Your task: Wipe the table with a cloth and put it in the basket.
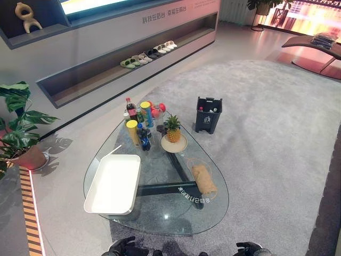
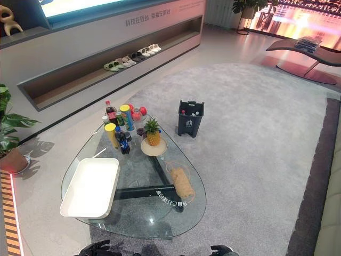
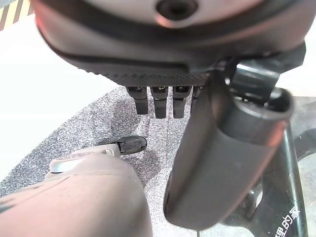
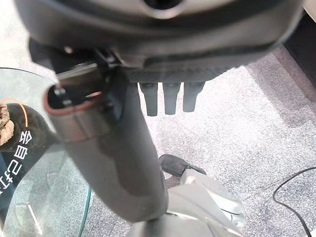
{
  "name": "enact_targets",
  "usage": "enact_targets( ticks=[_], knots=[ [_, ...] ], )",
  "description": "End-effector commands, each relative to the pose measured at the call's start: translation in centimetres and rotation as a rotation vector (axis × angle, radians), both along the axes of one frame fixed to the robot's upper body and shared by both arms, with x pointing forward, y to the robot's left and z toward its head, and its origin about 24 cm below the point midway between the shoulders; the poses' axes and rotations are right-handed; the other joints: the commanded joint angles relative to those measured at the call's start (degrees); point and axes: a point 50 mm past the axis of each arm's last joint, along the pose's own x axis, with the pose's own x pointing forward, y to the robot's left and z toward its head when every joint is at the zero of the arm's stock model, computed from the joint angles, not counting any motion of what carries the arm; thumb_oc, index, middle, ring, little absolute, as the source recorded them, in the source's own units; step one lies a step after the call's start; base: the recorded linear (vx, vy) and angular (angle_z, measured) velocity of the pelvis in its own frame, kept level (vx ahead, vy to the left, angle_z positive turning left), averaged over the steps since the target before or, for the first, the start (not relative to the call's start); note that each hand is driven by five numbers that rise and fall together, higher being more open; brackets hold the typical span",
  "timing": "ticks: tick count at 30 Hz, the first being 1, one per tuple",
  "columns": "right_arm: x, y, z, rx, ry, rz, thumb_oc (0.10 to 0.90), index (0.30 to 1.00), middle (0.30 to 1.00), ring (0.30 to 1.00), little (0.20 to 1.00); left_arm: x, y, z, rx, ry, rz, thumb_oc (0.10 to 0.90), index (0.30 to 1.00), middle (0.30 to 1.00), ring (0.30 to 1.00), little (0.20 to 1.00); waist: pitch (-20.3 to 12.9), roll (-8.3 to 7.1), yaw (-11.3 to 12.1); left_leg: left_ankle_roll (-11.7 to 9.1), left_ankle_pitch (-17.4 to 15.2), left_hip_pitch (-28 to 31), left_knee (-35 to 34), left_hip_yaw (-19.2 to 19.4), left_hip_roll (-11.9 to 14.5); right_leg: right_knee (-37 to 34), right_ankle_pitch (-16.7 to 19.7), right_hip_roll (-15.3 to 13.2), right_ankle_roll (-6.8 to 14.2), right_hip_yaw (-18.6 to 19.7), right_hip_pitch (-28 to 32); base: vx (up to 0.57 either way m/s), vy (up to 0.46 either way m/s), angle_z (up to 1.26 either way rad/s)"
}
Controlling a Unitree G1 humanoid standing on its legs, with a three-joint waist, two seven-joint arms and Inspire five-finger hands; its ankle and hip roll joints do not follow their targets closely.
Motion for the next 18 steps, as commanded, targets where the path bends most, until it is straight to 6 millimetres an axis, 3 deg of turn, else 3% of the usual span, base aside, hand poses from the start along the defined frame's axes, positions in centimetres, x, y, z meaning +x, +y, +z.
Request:
enact_targets(
  ticks=[1,8,18],
  knots=[
    [1.0,-0.4,0.3,-0.026,-0.002,0.012,0.800,0.900,0.900,0.900,0.900,2.4,0.2,0.7,0.022,-0.064,-0.017,0.800,0.900,0.900,0.900,0.900,0.94,-0.83,0.96,-0.83,-3.18,1.02,-0.03,0.26,-0.26,2.40,-0.58,-1.66,2.25,-2.05,-1.63,0.04,-0.002,0.00],
    [1.7,-0.8,0.7,-0.031,-0.023,0.014,0.800,0.900,0.900,0.900,0.900,3.1,0.4,1.0,0.027,-0.108,0.009,0.800,0.900,0.900,0.900,0.900,3.40,-0.47,0.77,-1.02,-2.05,-1.67,-0.03,-0.18,-0.27,2.34,0.50,-1.59,2.30,-1.39,-4.31,-0.01,0.001,0.00],
    [5.2,-1.6,2.1,-0.086,-0.131,-0.040,0.800,0.900,0.900,0.900,0.900,7.9,0.6,3.1,0.022,-0.303,0.061,0.800,0.900,0.900,0.900,0.900,13.27,1.18,0.06,-0.55,0.84,-12.13,-0.03,-1.39,-1.79,2.70,3.66,-0.78,1.87,0.50,-15.25,-0.14,0.014,0.01]
  ],
)
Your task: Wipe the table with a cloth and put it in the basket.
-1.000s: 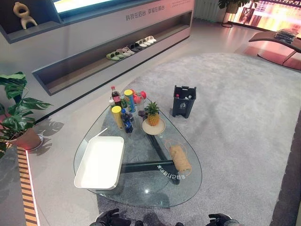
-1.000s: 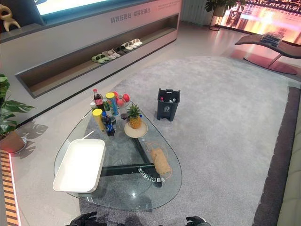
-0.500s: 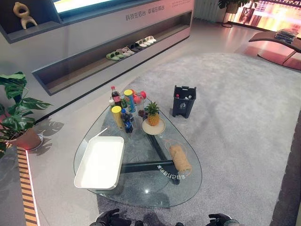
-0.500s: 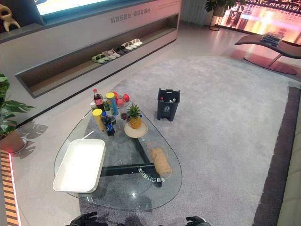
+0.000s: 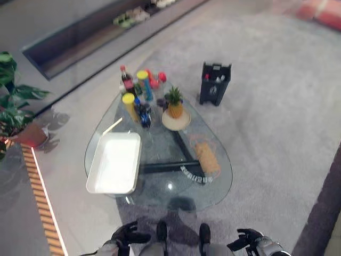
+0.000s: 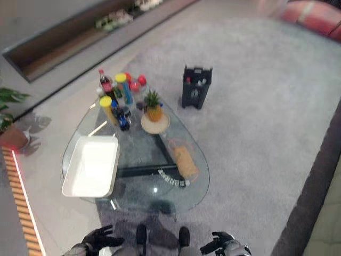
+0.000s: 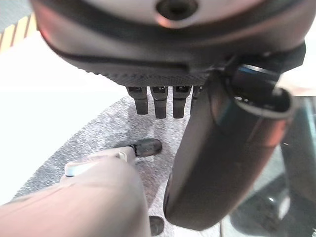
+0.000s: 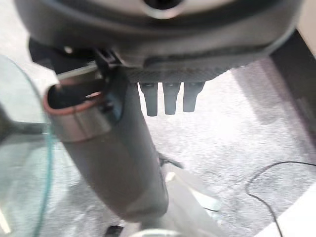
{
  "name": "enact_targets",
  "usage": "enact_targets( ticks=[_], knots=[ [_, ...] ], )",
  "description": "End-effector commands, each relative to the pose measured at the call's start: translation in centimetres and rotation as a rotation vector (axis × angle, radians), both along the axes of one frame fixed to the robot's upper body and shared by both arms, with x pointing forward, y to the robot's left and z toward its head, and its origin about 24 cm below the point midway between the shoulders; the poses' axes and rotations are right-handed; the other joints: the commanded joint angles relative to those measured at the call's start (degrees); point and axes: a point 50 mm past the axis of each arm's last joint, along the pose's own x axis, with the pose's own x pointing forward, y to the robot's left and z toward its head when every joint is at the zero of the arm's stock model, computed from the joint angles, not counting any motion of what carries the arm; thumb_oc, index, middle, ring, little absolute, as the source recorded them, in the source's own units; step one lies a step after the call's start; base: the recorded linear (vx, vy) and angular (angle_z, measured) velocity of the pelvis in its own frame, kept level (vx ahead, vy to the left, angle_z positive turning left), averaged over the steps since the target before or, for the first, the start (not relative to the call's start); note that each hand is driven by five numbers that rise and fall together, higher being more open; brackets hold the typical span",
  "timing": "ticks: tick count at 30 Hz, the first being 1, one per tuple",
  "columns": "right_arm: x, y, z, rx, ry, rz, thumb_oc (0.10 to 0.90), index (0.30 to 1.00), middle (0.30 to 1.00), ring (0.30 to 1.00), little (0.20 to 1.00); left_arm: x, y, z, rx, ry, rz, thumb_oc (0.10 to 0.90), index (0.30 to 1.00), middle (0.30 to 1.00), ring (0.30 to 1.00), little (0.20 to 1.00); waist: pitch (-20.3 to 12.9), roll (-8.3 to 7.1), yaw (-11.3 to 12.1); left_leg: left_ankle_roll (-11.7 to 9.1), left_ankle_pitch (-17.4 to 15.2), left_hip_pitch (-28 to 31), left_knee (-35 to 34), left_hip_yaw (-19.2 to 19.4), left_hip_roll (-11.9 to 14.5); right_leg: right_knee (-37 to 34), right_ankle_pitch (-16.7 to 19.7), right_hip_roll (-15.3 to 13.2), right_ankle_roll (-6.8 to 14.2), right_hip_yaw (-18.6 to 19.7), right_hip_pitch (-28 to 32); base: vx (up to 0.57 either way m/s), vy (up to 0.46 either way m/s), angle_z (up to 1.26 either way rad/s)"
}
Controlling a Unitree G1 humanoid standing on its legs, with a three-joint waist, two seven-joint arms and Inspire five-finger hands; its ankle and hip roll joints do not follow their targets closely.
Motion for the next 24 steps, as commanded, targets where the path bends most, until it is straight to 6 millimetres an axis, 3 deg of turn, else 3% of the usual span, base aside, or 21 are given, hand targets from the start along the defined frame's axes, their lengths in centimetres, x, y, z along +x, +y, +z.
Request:
enact_targets(
  ticks=[1,13,24],
  knots=[
    [0.5,-1.0,0.4,-0.053,-0.001,-0.033,0.800,0.900,0.900,0.900,0.900,3.1,1.0,1.6,0.026,-0.127,0.046,0.800,0.900,0.900,0.900,0.900,3.94,-1.06,0.12,-0.30,-2.33,-2.17,-0.09,-1.05,-1.94,3.07,0.13,-1.00,1.86,0.74,-5.98,-0.12,0.042,0.00],
    [4.7,-3.1,3.3,-0.086,-0.177,-0.095,0.800,0.900,0.900,0.900,0.900,8.2,1.3,5.1,-0.002,-0.360,0.102,0.800,0.900,0.900,0.900,0.900,14.81,0.66,0.46,-0.63,1.68,-14.50,1.89,-1.66,-2.95,12.11,-0.05,-1.31,1.35,1.51,-19.95,-0.10,0.025,0.04],
    [6.8,-3.6,5.1,-0.140,-0.321,-0.111,0.800,0.900,0.900,0.900,0.900,10.2,1.5,7.0,0.012,-0.466,0.103,0.800,0.900,0.900,0.900,0.900,14.83,-0.16,0.55,-0.59,-2.68,-32.07,21.08,-2.38,-4.10,24.53,-3.12,-1.32,0.03,0.31,-34.97,-0.05,-0.051,0.12]
  ],
)
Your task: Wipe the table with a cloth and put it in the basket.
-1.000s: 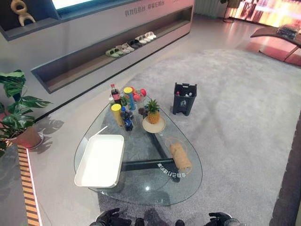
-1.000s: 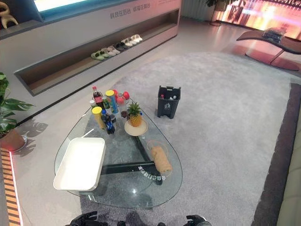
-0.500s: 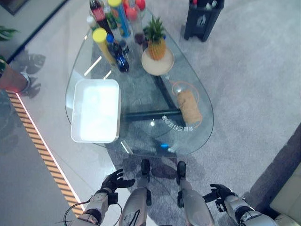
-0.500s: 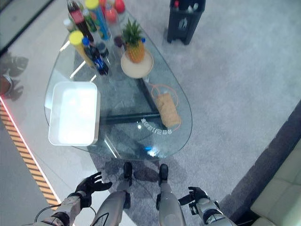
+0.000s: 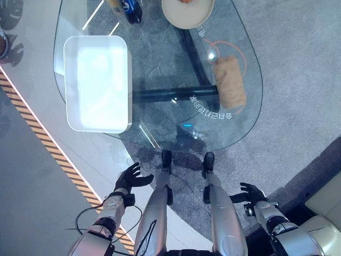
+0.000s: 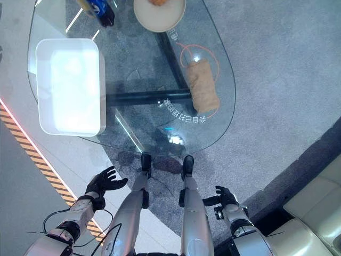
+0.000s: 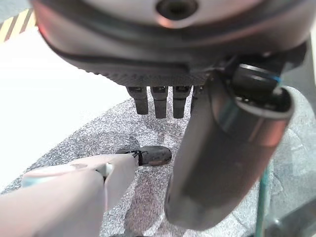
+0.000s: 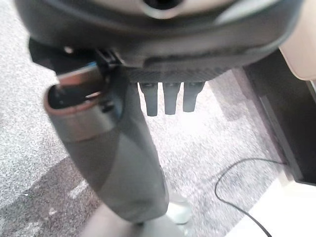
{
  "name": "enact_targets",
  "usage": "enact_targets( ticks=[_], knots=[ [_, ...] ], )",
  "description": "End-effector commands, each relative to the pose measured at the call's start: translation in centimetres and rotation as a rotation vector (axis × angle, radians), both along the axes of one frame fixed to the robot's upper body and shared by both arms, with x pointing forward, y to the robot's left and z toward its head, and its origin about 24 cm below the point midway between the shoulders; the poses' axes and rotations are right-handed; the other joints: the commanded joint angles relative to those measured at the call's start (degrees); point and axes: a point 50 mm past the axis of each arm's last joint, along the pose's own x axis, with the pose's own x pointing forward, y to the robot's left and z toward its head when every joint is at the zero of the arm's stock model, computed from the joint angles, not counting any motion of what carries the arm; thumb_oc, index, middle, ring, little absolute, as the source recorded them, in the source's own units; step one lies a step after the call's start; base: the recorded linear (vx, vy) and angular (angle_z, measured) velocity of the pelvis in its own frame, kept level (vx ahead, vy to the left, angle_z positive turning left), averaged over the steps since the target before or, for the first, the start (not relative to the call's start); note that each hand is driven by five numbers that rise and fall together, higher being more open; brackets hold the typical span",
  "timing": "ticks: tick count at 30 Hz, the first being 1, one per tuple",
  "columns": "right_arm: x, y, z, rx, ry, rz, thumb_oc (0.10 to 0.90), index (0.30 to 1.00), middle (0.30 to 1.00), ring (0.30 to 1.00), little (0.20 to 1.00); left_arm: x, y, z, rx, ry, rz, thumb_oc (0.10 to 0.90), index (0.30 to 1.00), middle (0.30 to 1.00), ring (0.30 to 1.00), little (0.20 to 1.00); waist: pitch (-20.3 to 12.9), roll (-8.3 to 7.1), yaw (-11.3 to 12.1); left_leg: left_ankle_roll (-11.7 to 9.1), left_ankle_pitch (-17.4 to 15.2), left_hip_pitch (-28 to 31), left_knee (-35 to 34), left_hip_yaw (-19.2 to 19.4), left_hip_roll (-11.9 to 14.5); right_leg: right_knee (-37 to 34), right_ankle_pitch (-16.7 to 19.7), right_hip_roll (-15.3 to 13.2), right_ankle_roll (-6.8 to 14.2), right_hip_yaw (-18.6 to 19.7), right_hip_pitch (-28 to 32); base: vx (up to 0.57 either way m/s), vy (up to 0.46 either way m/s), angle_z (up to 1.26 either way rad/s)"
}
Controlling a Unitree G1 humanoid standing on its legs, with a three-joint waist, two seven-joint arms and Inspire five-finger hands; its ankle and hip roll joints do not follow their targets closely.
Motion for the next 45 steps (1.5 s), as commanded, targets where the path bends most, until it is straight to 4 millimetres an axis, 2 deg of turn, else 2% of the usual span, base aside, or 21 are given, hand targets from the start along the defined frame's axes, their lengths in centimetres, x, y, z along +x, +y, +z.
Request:
enact_targets(
  ticks=[1,11,20,29,30,35,36,37,40,43,44,45],
  knots=[
    [-2.5,-3.0,-0.4,-0.074,0.039,-0.064,0.800,0.900,0.900,0.900,0.900,-1.2,1.9,-0.4,0.023,0.020,0.067,0.800,0.900,0.900,0.900,0.900,-0.54,-1.51,0.27,0.07,-6.51,-8.22,13.68,0.25,-1.92,2.56,2.90,1.65,-0.15,1.79,-5.93,-0.01,-0.044,0.09],
    [-1.8,-2.9,0.1,-0.079,0.004,-0.044,0.800,0.900,0.900,0.900,0.900,-1.2,1.9,-0.3,0.033,0.014,0.068,0.800,0.900,0.900,0.900,0.900,-0.54,-1.74,0.23,0.88,-10.47,-16.30,23.91,-0.83,-1.40,11.34,0.23,2.52,-1.60,3.01,-13.66,-0.01,-0.030,-0.03],
    [-1.2,-3.3,0.9,-0.162,-0.085,-0.092,0.800,0.900,0.900,0.900,0.900,-1.2,1.8,-0.4,0.030,0.015,0.076,0.800,0.900,0.900,0.900,0.900,-0.54,-1.25,0.11,0.97,-11.69,-18.85,26.70,-0.82,-1.17,14.58,-0.93,2.50,-2.26,3.37,-16.15,0.00,0.000,0.00],
    [0.5,-5.4,4.8,-0.458,-0.328,-0.242,0.800,0.900,0.900,0.900,0.900,-1.4,2.4,-0.3,0.036,0.011,0.081,0.800,0.900,0.900,0.900,0.900,-0.54,-1.50,0.06,1.00,-11.99,-18.71,26.89,-0.70,-1.02,14.48,-0.72,2.39,-2.23,2.87,-15.83,0.00,0.000,0.00],
    [1.6,-6.0,6.8,-0.490,-0.448,-0.303,0.800,0.900,0.900,0.900,0.900,-1.5,2.5,-0.3,0.040,0.012,0.082,0.800,0.900,0.900,0.900,0.900,-0.54,-1.70,0.07,1.02,-12.21,-18.58,27.07,-0.73,-0.97,14.28,-0.58,2.42,-2.22,2.82,-15.59,0.00,0.000,0.00],
    [4.3,-6.5,12.6,-0.462,-0.757,-0.390,0.800,0.900,0.900,0.900,0.900,-1.8,2.6,-0.4,0.043,0.007,0.091,0.800,0.900,0.900,0.900,0.900,-0.54,-2.12,-0.04,1.06,-12.54,-18.51,27.35,-0.64,-0.79,14.08,-0.20,2.35,-2.27,2.62,-15.56,0.01,-0.005,0.00],
    [5.1,-6.3,14.6,-0.437,-0.860,-0.398,0.800,0.900,0.900,0.900,0.900,-2.1,2.6,-0.5,0.046,0.008,0.091,0.800,0.900,0.900,0.900,0.900,-0.54,-2.20,-0.05,1.05,-12.53,-18.37,27.12,-0.51,-0.78,13.83,-0.12,2.35,-2.31,2.51,-15.46,0.00,0.000,0.00],
    [5.5,-6.2,15.6,-0.429,-0.904,-0.400,0.800,0.900,0.900,0.900,0.900,-2.1,2.6,-0.5,0.047,0.008,0.091,0.800,0.900,0.900,0.900,0.900,-0.54,-2.24,-0.07,1.04,-12.50,-18.31,26.99,-0.48,-0.80,13.69,-0.09,2.37,-2.34,2.47,-15.41,0.00,0.000,0.00],
    [6.7,-5.0,20.4,-0.348,-1.128,-0.379,0.800,0.900,0.900,0.900,0.900,-2.6,2.7,-0.7,0.045,0.012,0.097,0.800,0.900,0.900,0.900,0.900,-0.54,-2.47,-0.31,0.94,-12.28,-17.97,26.20,-0.37,-0.89,13.03,0.03,2.49,-2.46,2.24,-15.24,0.00,0.000,0.00],
    [7.1,-4.4,22.6,-0.317,-1.233,-0.345,0.800,0.900,0.900,0.900,0.900,-2.7,2.8,-0.8,0.040,0.015,0.100,0.800,0.900,0.900,0.900,0.900,-0.54,-2.38,-0.43,0.94,-12.19,-17.87,25.96,-0.33,-0.89,13.08,-0.16,2.54,-2.50,2.22,-15.23,0.00,0.000,0.00],
    [7.4,-4.0,24.3,-0.299,-1.290,-0.329,0.800,0.900,0.900,0.900,0.900,-2.6,2.8,-0.7,0.038,0.014,0.098,0.800,0.900,0.900,0.900,0.900,-0.54,-2.27,-0.44,0.95,-12.18,-17.83,25.77,-0.20,-0.86,13.10,-0.28,2.50,-2.51,2.16,-15.32,0.00,0.000,0.00],
    [7.5,-3.9,24.7,-0.291,-1.303,-0.324,0.800,0.900,0.900,0.900,0.900,-2.5,2.8,-0.7,0.037,0.014,0.097,0.800,0.900,0.900,0.900,0.900,-0.54,-2.23,-0.43,0.96,-12.18,-17.86,25.76,-0.18,-0.86,13.12,-0.32,2.49,-2.53,2.15,-15.36,0.00,0.000,0.00]
  ],
)
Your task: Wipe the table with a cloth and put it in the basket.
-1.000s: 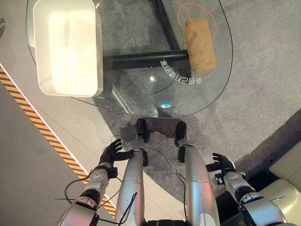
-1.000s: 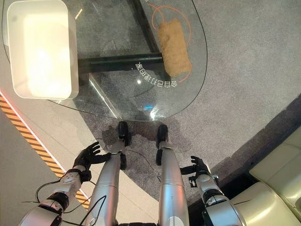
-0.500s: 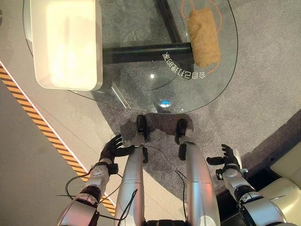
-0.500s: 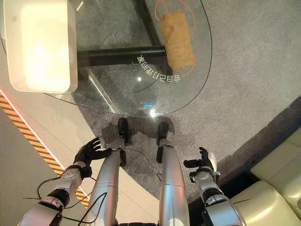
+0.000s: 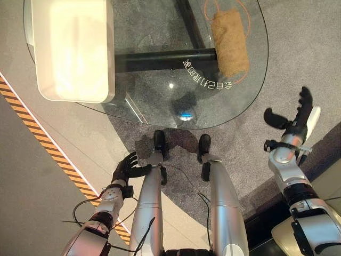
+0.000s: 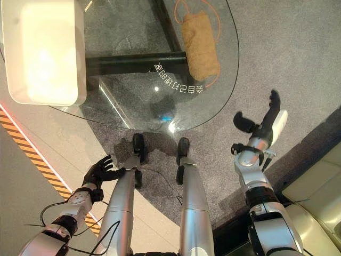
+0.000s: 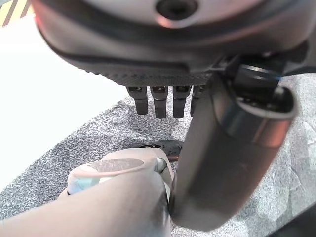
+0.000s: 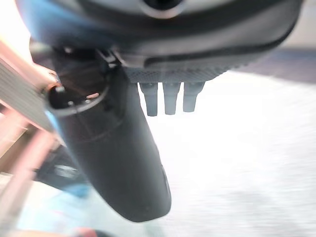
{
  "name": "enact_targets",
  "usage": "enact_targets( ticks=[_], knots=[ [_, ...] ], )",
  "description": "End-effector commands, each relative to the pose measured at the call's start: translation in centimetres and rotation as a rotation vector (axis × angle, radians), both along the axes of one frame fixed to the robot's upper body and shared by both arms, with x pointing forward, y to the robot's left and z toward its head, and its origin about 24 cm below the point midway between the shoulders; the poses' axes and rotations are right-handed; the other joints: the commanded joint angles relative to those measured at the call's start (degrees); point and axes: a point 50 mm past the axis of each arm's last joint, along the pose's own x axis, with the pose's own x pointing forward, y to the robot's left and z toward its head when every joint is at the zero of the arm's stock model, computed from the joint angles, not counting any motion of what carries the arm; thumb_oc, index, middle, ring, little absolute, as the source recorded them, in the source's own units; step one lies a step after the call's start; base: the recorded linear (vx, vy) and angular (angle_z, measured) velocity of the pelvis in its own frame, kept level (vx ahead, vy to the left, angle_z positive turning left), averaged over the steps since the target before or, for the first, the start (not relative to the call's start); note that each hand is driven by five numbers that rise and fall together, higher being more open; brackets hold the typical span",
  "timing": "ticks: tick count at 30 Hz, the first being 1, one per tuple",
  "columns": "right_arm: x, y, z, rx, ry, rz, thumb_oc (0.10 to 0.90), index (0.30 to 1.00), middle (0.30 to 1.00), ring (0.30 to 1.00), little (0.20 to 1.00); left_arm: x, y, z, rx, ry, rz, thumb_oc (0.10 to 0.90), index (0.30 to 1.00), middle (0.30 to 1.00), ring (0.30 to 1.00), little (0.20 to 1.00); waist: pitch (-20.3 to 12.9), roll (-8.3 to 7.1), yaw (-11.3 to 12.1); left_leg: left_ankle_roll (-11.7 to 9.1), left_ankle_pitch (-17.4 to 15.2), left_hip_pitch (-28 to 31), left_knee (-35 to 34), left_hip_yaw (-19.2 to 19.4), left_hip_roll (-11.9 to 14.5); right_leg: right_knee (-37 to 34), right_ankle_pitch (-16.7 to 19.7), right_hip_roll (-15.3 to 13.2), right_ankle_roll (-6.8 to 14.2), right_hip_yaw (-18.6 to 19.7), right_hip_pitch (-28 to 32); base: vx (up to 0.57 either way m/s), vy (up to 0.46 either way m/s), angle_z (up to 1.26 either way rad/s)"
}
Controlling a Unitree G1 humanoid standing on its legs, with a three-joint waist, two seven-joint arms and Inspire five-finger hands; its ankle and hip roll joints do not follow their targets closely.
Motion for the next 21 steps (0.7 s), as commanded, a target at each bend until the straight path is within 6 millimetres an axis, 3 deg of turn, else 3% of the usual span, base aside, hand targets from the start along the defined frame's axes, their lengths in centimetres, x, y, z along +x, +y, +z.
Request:
enact_targets(
  ticks=[1,3,9,16,21],
  knots=[
    [-1.3,-2.2,4.0,-0.013,-0.193,-0.040,0.800,0.900,0.900,0.900,0.900,-3.6,2.3,-2.2,0.016,0.085,0.079,0.800,0.900,0.900,0.900,0.900,-1.26,-0.06,0.01,1.56,-7.40,-0.40,7.37,1.17,-1.18,-2.99,2.69,2.25,0.08,0.38,1.54,0.00,0.000,0.00],
    [-0.6,-1.3,6.6,-0.017,-0.258,0.012,0.800,0.900,0.900,0.900,0.900,-3.3,2.1,-2.1,0.014,0.086,0.077,0.800,0.900,0.900,0.900,0.900,-1.26,0.16,0.09,1.53,-7.55,-0.52,7.53,1.29,-1.18,-2.75,2.50,2.21,0.02,0.27,1.27,0.00,0.000,0.00],
    [1.0,0.4,11.5,-0.078,-0.327,0.055,0.800,0.900,0.900,0.900,0.900,-2.6,1.2,-1.9,0.005,0.081,0.053,0.800,0.900,0.900,0.900,0.900,-1.26,1.03,1.02,1.40,-7.52,-0.22,7.23,1.57,-1.34,-3.24,2.44,1.99,-0.16,-0.02,1.43,0.00,0.014,-0.03],
    [2.0,2.7,15.5,-0.111,-0.369,0.123,0.800,0.900,0.900,0.900,0.900,-2.4,0.4,-2.0,-0.001,0.084,0.030,0.800,0.900,0.900,0.900,0.900,-1.26,2.03,2.08,1.18,-7.23,0.84,6.19,2.15,-1.72,-4.21,1.96,1.98,-0.43,-0.46,2.45,0.00,0.006,-0.01],
    [2.6,4.2,16.7,-0.169,-0.331,0.160,0.800,0.900,0.900,0.900,0.900,-2.2,0.0,-2.0,-0.008,0.085,0.017,0.800,0.900,0.900,0.900,0.900,-1.26,2.62,2.59,1.03,-6.93,1.79,5.02,2.56,-1.81,-4.80,1.71,1.83,-0.50,-0.84,3.04,0.00,0.006,0.00]
  ],
)
